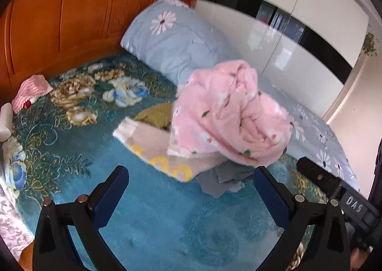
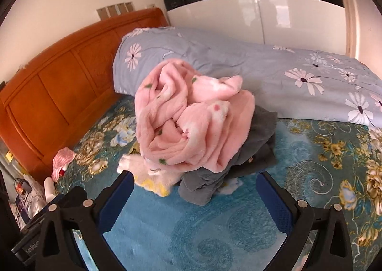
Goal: Fold clothes
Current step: 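Move both tools toward the pink fleece garment on the clothes pile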
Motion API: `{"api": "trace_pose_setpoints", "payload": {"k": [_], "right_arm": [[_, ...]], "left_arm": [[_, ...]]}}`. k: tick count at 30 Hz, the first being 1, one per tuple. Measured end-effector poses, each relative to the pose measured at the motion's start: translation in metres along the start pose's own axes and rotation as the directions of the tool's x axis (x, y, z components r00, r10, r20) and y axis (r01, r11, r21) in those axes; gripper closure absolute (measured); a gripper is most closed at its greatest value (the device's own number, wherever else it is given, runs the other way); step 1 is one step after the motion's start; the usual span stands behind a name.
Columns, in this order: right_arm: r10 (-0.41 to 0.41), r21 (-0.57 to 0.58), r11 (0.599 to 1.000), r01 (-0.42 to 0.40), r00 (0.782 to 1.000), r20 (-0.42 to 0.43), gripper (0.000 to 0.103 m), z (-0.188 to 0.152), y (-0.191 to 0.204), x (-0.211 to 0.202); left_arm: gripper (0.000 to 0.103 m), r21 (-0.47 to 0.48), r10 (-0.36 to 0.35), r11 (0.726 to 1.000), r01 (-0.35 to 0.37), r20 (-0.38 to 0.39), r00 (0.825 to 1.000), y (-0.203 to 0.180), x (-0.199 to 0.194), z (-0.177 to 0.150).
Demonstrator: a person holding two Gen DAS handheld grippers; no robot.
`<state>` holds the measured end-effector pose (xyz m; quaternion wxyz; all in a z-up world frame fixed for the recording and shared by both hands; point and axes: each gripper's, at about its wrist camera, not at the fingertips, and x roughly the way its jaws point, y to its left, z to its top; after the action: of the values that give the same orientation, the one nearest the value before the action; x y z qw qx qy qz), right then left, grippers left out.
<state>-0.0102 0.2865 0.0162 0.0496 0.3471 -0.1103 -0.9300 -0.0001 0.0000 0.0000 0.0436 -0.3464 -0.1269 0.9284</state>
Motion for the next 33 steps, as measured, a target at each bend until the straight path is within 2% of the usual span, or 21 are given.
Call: {"api": "trace_pose_setpoints", "payload": {"k": [2, 3, 4, 6, 8, 10, 12, 15, 22, 25, 33], "right_arm": [[0.018, 0.002, 1.000, -0.018, 1.000, -0.006, 0.000, 0.004, -0.002, -0.002], [0.023, -0.012, 1.000, -0.023, 1.000, -0.012, 0.000, 0.008, -0.002, -0.003], [0.024, -0.046, 0.999, -0.025, 0.999, -0.022, 0.000, 0.013, 0.001, -0.004], [-0.003, -0.167, 0.986, -0.004, 0.999, -0.041, 0.000, 0.023, 0.017, -0.003], [-0.019, -0.215, 0.977, 0.008, 0.999, -0.049, 0.000, 0.039, 0.019, -0.006], [-0.025, -0.229, 0.973, 0.015, 0.999, -0.041, 0.000, 0.049, 0.021, -0.012], [-0.025, -0.208, 0.978, 0.014, 0.999, -0.048, 0.000, 0.055, 0.020, -0.013], [-0.014, -0.169, 0.986, 0.001, 0.997, -0.072, 0.000, 0.055, 0.019, -0.009], [-0.001, -0.089, 0.996, -0.009, 0.994, -0.111, 0.000, 0.052, 0.016, 0.001], [-0.011, -0.090, 0.996, -0.003, 0.988, -0.152, 0.000, 0.048, 0.015, 0.010], [-0.039, -0.097, 0.995, 0.021, 0.983, -0.178, 0.000, 0.041, 0.016, 0.012]], "left_arm": [[0.000, 0.005, -0.004, 1.000, 0.004, -0.021, 1.000, -0.001, -0.001, 0.002], [0.000, 0.038, -0.010, 0.999, 0.011, -0.029, 1.000, -0.005, -0.004, 0.004], [0.000, 0.068, -0.016, 0.997, 0.019, -0.040, 0.999, -0.009, -0.007, 0.007], [0.000, 0.105, -0.038, 0.993, 0.050, -0.112, 0.993, -0.002, -0.004, 0.025], [0.000, 0.171, -0.035, 0.984, 0.054, -0.113, 0.993, -0.007, -0.009, 0.037], [0.000, 0.185, -0.049, 0.981, 0.066, -0.098, 0.994, -0.004, -0.009, 0.054], [0.000, 0.127, -0.071, 0.988, 0.088, -0.133, 0.989, 0.000, 0.003, 0.068], [0.000, 0.010, -0.111, 0.993, 0.113, -0.126, 0.986, 0.006, 0.003, 0.056], [0.000, 0.007, -0.094, 0.995, 0.096, -0.165, 0.982, -0.004, 0.006, 0.047], [0.000, -0.002, -0.081, 0.997, 0.082, -0.180, 0.980, -0.004, 0.008, 0.041], [0.000, 0.008, -0.055, 0.998, 0.058, -0.202, 0.978, -0.008, 0.013, 0.032]]}}
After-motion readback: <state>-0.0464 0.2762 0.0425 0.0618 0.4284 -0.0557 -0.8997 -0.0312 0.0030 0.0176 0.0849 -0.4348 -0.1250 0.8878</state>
